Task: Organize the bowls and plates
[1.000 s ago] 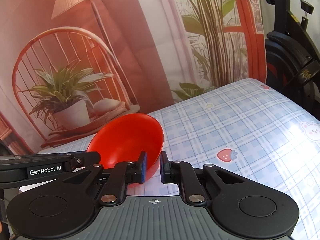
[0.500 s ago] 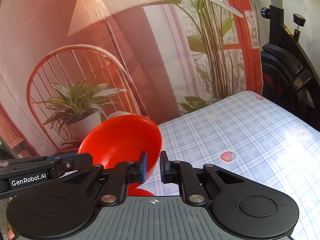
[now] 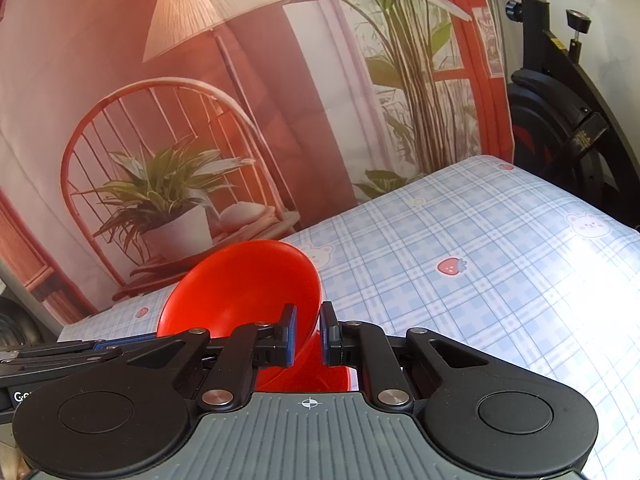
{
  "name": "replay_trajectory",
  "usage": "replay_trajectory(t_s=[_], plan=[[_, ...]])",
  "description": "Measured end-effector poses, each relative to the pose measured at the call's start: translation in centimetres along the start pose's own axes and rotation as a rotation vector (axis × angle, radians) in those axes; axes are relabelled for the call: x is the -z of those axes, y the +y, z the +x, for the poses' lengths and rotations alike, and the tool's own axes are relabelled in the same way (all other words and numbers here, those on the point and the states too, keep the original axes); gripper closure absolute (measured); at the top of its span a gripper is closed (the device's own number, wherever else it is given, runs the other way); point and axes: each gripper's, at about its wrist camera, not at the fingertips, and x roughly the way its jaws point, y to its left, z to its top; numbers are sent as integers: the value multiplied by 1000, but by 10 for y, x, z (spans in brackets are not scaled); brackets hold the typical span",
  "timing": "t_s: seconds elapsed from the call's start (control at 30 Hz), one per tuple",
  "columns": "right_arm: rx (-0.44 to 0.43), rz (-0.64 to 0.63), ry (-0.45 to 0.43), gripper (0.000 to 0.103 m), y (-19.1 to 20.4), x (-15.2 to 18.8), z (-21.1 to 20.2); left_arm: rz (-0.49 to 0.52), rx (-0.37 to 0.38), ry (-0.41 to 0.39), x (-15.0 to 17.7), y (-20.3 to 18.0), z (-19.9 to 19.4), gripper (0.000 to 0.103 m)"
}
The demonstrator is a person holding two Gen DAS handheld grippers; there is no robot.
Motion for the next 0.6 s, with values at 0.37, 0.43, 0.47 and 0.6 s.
replay_trajectory(t_s=[0.37,0.43,0.47,0.6], plan=[[4,92,6,91,-10,22,-11,-61,25,50,23,-2,-1,85],[8,89,9,91,-12,25,-10,-61,23,53,26,-2,0,85],[10,86,12,91,-12,25,-10,-58,21,56,27,-2,1,85],[14,73,20,91,-10,29,-9,-40,-4,70,29,-3,5,85]])
